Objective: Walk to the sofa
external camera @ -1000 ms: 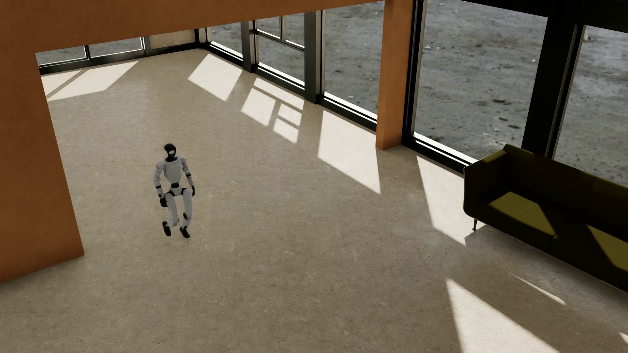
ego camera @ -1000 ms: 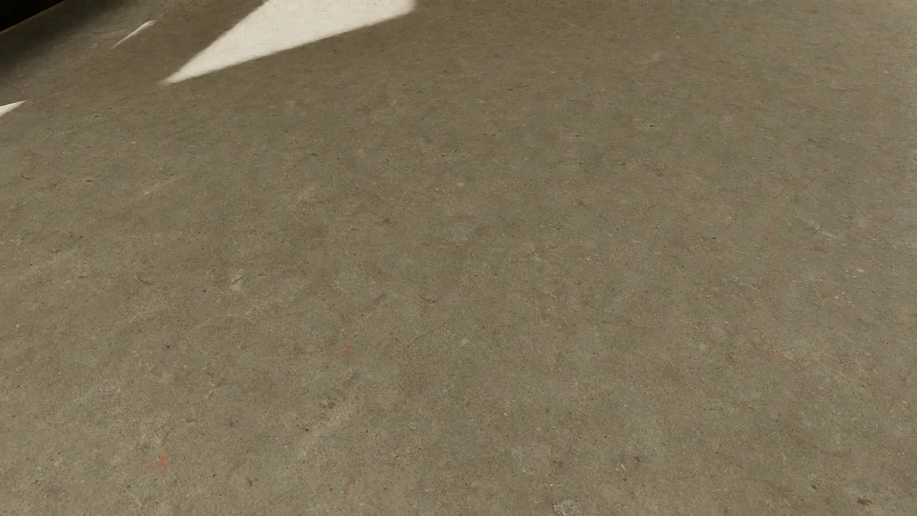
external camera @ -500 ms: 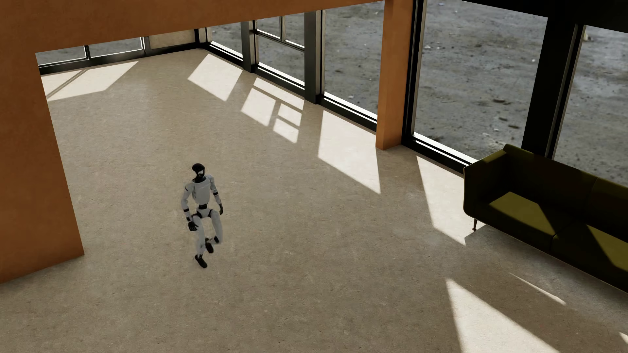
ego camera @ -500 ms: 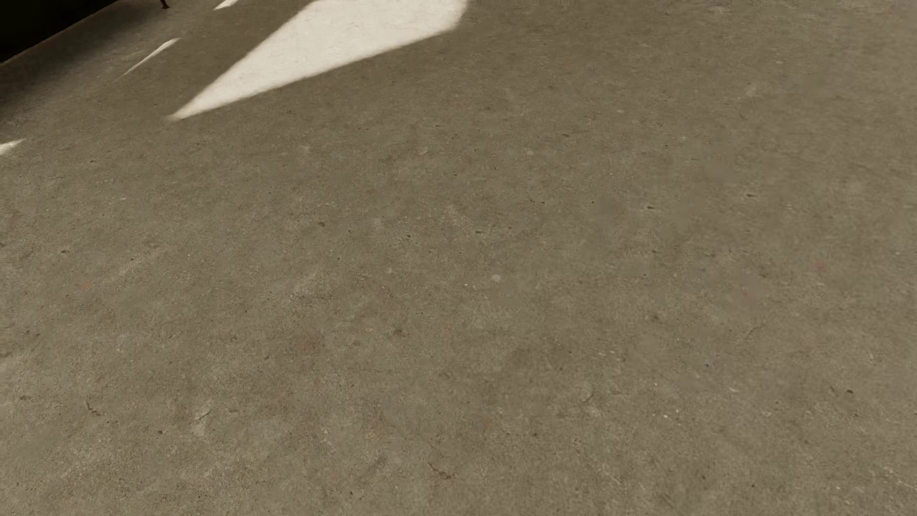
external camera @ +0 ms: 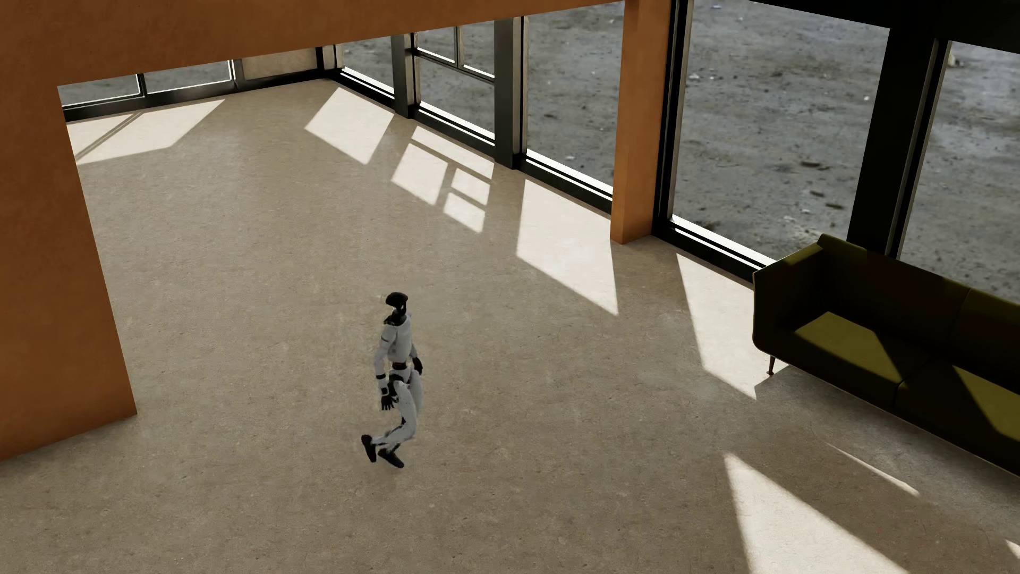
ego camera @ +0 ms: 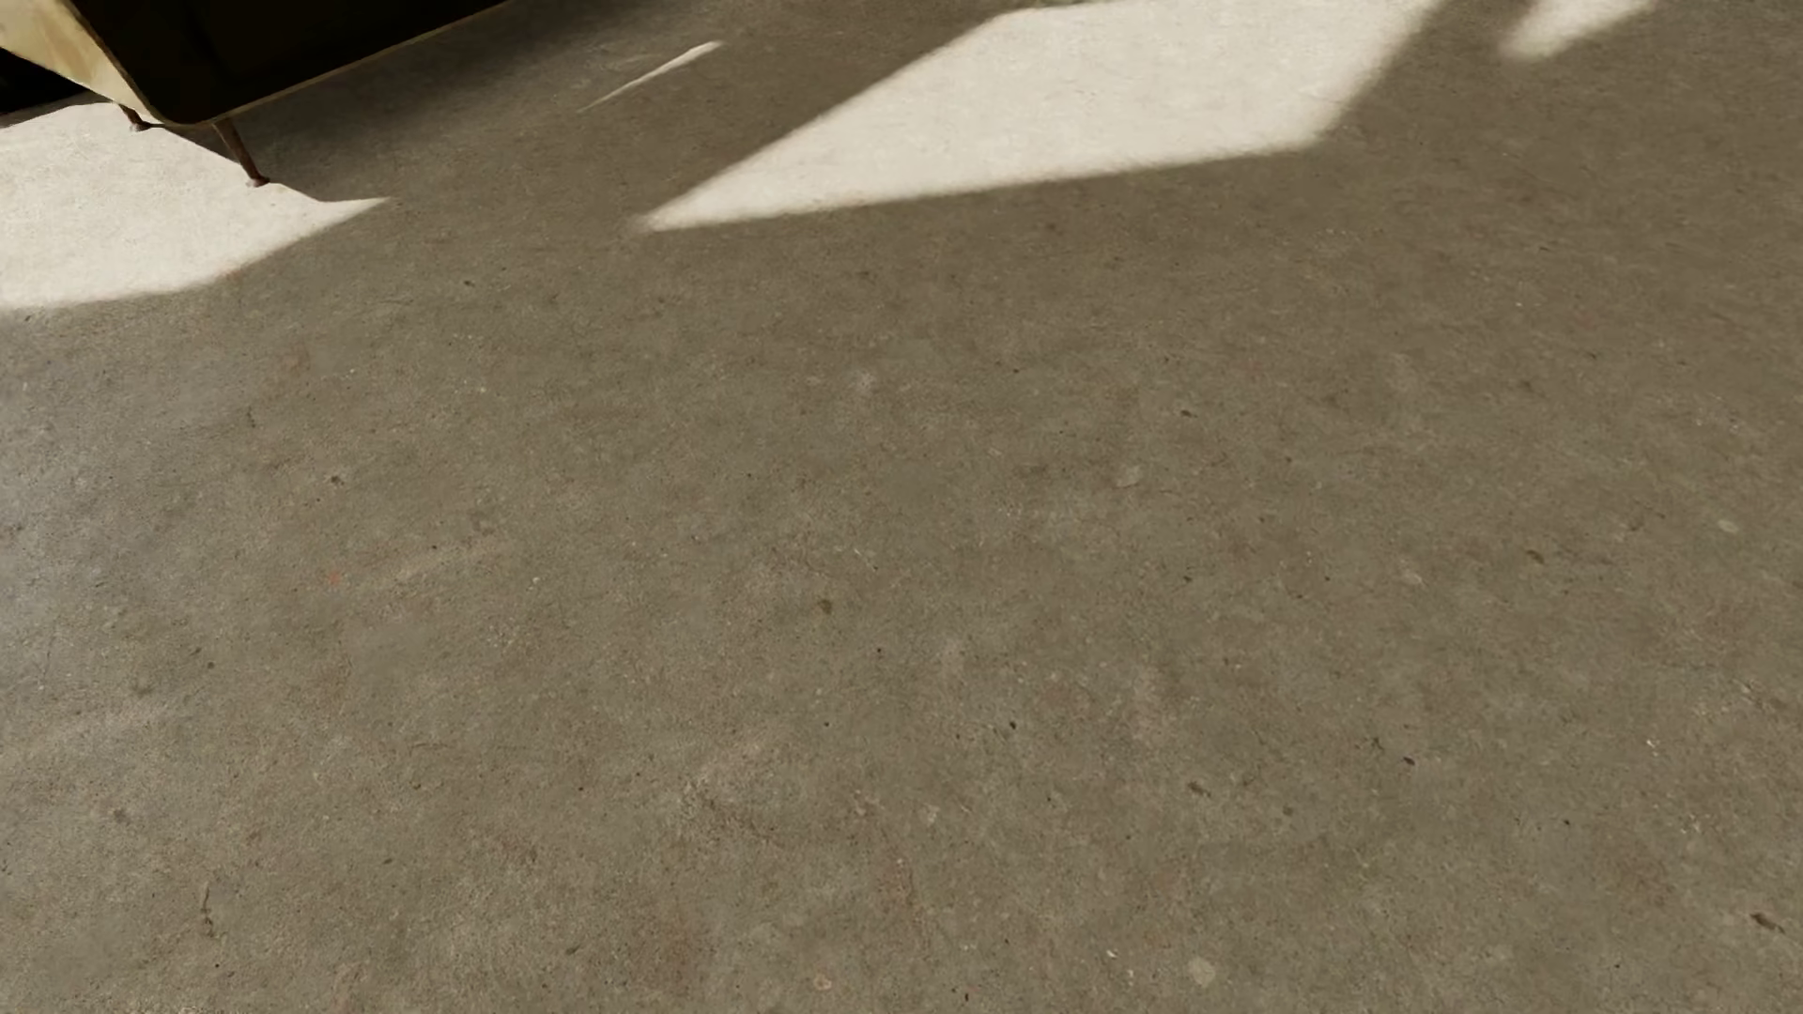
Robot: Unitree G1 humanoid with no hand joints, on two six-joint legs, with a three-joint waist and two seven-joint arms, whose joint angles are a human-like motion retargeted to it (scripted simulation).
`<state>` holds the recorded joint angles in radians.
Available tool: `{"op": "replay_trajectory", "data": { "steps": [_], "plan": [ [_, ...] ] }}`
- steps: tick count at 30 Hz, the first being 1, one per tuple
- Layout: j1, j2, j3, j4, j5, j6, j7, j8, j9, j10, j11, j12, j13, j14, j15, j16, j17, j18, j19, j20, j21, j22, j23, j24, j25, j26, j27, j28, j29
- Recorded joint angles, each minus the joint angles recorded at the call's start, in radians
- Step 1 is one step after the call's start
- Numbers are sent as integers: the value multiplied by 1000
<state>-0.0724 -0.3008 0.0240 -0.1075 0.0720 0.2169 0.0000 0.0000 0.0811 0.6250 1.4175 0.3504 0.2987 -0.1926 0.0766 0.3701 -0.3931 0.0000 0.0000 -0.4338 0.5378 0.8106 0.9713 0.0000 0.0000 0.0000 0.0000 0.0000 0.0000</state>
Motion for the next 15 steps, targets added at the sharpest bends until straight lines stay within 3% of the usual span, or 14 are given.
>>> {"op": "replay_trajectory", "data": {
  "steps": [2,3,4,6,7,8,9,10,11,13,14,15],
  "plan": [
    [174,-128,-118,42,5,12,0,0,-3,-105,-412,-43,73,72,178,-6,7,0,0,12,26,-106,-5,0,0,0,0,0,0],
    [244,-178,-147,71,-6,5,0,0,-12,-137,-619,-65,104,89,209,2,19,0,0,17,23,-159,-4,0,0,0,0,0,0],
    [321,-208,-152,94,-26,-18,0,0,-21,-147,-802,-84,129,128,83,19,27,0,0,20,32,-219,-21,0,0,0,0,0,0],
    [377,-285,-197,164,-74,-40,0,0,-44,-135,-965,-94,128,222,-323,43,46,0,0,56,22,-328,-6,0,0,0,0,0,0],
    [415,-304,-229,209,-82,-39,0,0,-35,-117,-951,-96,126,313,-350,42,40,0,0,70,10,-340,-15,0,0,0,0,0,0],
    [439,-335,-234,234,-66,-31,0,0,-45,-92,-910,-86,115,417,-230,31,32,0,0,75,7,-314,-5,0,0,0,0,0,0],
    [424,-374,-215,259,-29,-17,0,0,-72,-20,-848,-65,98,566,-17,17,24,0,0,79,6,-268,7,0,0,0,0,0,0],
    [357,-401,-183,275,15,0,0,0,-92,117,-737,-48,79,706,124,0,19,0,0,74,-3,-188,26,0,0,0,0,0,0],
    [275,-356,-153,282,63,15,0,0,-64,315,-642,-45,46,672,123,-11,7,0,0,56,-3,-110,34,0,0,0,0,0,0],
    [48,-112,-78,254,131,2,0,0,-7,692,-696,-57,-38,184,48,-13,-10,0,0,-13,-27,15,26,0,0,0,0,0,0],
    [-80,13,-24,228,131,-27,0,0,-7,755,-758,-37,-77,3,-21,-5,-19,0,0,-24,-23,43,11,0,0,0,0,0,0],
    [-142,180,40,205,114,-53,0,0,23,699,-836,-17,-88,-89,-97,11,-48,0,0,-46,-16,67,-76,0,0,0,0,0,0]
  ]
}}
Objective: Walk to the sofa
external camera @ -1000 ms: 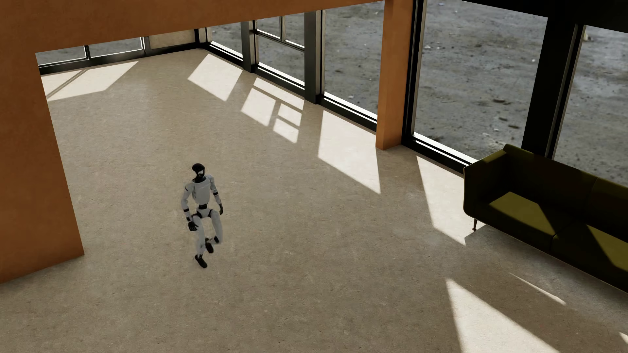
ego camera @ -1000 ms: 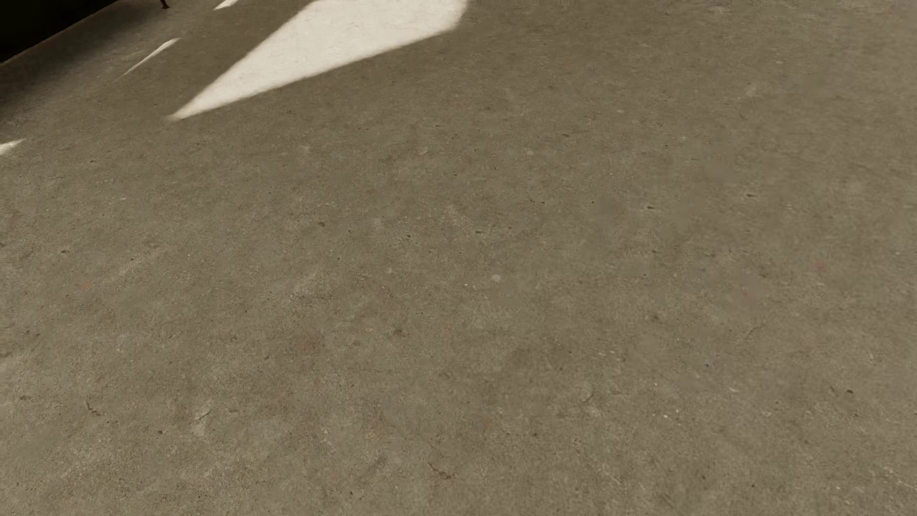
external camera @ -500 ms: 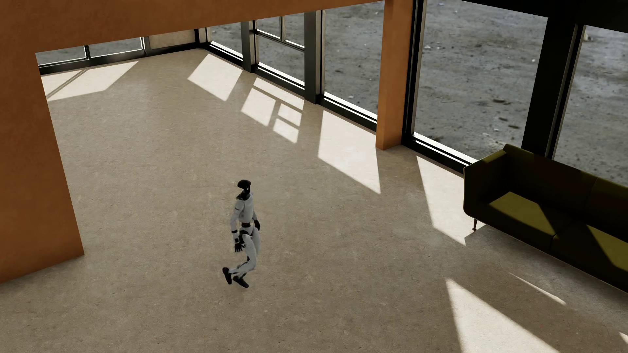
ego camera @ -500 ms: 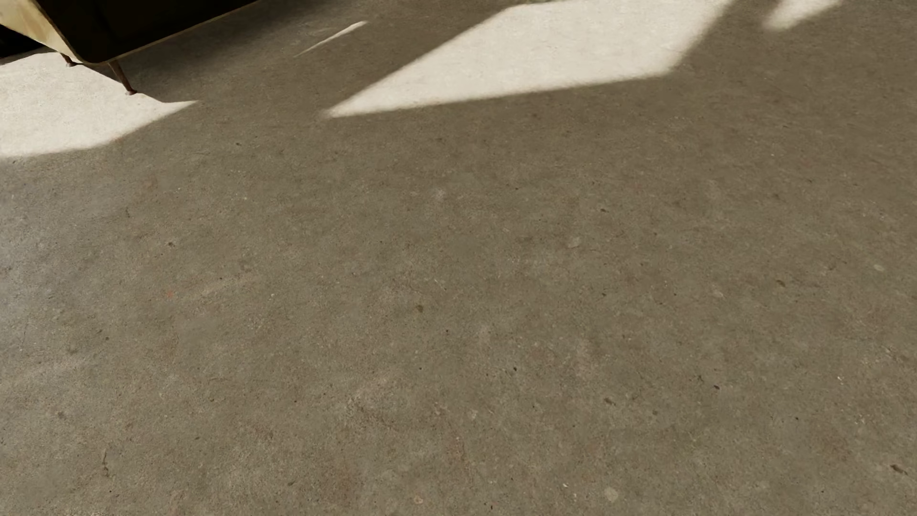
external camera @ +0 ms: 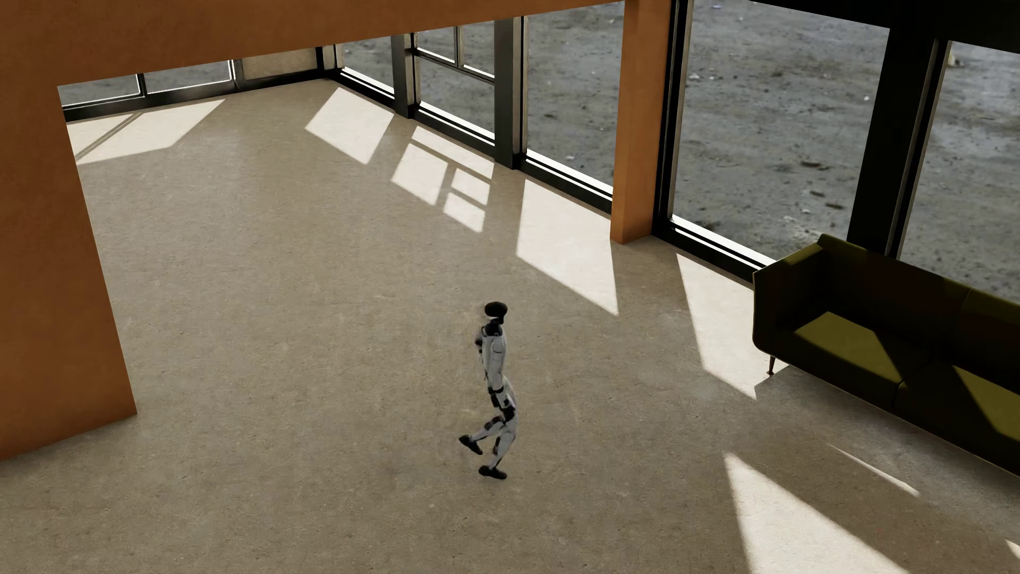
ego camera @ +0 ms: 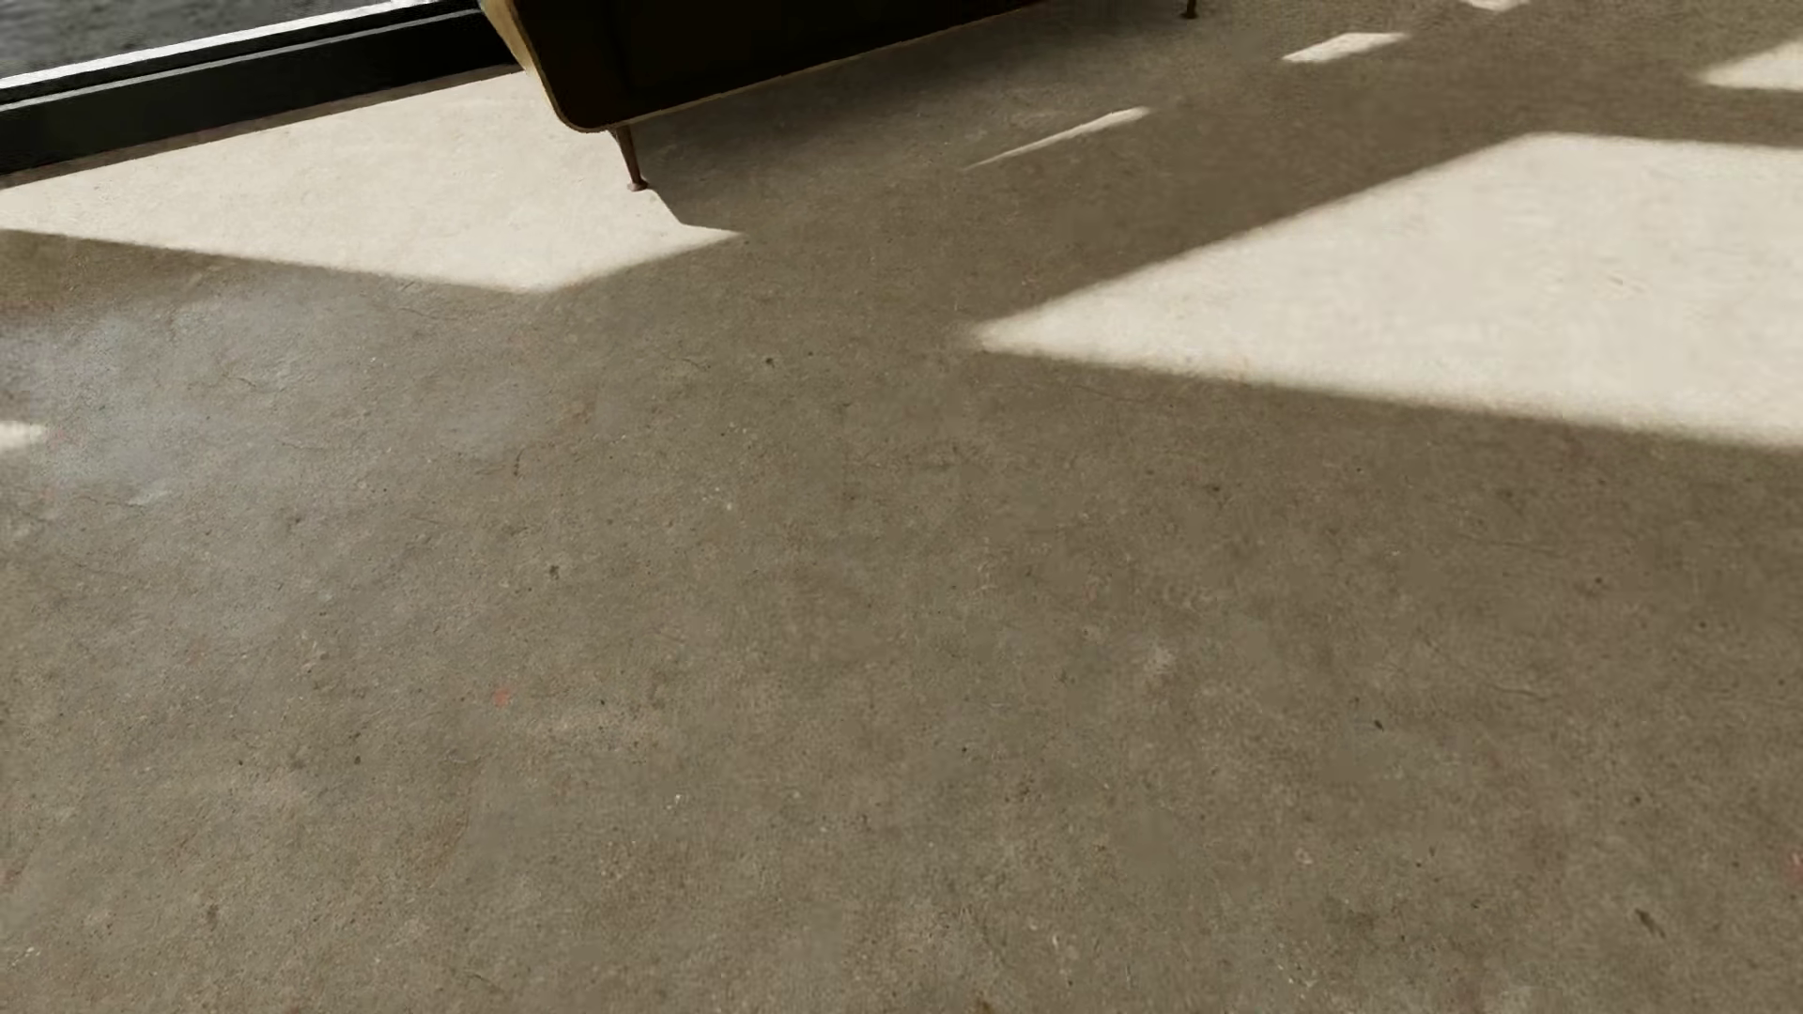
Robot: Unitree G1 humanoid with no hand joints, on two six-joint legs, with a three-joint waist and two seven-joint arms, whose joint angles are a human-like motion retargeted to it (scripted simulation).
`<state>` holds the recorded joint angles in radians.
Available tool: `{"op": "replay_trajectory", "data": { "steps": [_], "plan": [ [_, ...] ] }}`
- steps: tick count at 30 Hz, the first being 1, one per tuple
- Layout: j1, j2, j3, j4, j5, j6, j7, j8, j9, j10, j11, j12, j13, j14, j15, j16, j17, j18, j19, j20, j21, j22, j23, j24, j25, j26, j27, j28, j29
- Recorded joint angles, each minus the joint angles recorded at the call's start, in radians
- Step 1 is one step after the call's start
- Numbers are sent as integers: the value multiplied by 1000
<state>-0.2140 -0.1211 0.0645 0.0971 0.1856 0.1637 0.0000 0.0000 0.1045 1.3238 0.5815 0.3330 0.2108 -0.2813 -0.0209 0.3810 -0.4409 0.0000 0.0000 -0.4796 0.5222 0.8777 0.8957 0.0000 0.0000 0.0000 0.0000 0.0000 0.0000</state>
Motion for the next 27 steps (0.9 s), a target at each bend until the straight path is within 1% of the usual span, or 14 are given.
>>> {"op": "replay_trajectory", "data": {
  "steps": [5,7,9,11,13,15,17,18,20,21,22,24,26,27],
  "plan": [
    [-279,420,236,46,-66,-48,0,0,-28,-813,-185,80,-201,58,-335,45,-43,0,0,66,-113,86,-163,0,0,0,0,0,0],
    [-342,519,301,79,-129,-65,0,0,-24,-787,-146,104,-232,35,-312,52,-47,0,0,86,-154,113,-221,0,0,0,0,0,0],
    [-381,522,324,53,-187,-105,0,0,-50,-568,48,121,-189,120,-78,46,-6,0,0,83,-185,172,-238,0,0,0,0,0,0],
    [-279,388,254,-56,-220,-150,0,0,-16,-440,480,102,-114,101,267,33,35,0,0,71,-167,208,-198,0,0,0,0,0,0],
    [-90,158,158,-108,-181,-143,0,0,11,-504,825,78,-86,43,120,7,66,0,0,84,-56,140,-99,0,0,0,0,0,0],
    [123,-57,26,-96,-103,-94,0,0,7,-654,728,61,12,42,124,-19,99,0,0,128,-67,-4,-20,0,0,0,0,0,0],
    [309,-195,-96,-62,-74,-63,0,0,4,-769,303,26,100,34,278,-18,94,0,0,143,0,-170,45,0,0,0,0,0,0],
    [366,-249,-141,-55,-92,-69,0,0,-3,-793,88,-15,133,15,227,-9,92,0,0,148,10,-245,75,0,0,0,0,0,0],
    [472,-311,-217,-41,-130,-82,0,0,-15,-804,-114,-98,177,-56,-297,15,66,0,0,164,163,-346,121,0,0,0,0,0,0],
    [516,-348,-258,-34,-166,-87,0,0,-13,-798,-102,-127,203,-79,-372,17,58,0,0,189,191,-373,129,0,0,0,0,0,0],
    [578,-375,-284,-10,-164,-76,0,0,0,-786,-103,-132,223,-51,-274,10,56,0,0,222,215,-387,156,0,0,0,0,0,0],
    [565,-435,-296,49,-108,-40,0,0,-43,-637,-9,-100,254,190,194,-11,65,0,0,260,198,-362,193,0,0,0,0,0,0],
    [470,-363,-216,96,3,18,0,0,-27,-297,128,-62,244,465,261,-41,60,0,0,216,222,-246,205,0,0,0,0,0,0],
    [364,-275,-181,96,35,20,0,0,-8,-99,122,-62,203,380,213,-49,55,0,0,175,252,-177,189,0,0,0,0,0,0]
  ]
}}
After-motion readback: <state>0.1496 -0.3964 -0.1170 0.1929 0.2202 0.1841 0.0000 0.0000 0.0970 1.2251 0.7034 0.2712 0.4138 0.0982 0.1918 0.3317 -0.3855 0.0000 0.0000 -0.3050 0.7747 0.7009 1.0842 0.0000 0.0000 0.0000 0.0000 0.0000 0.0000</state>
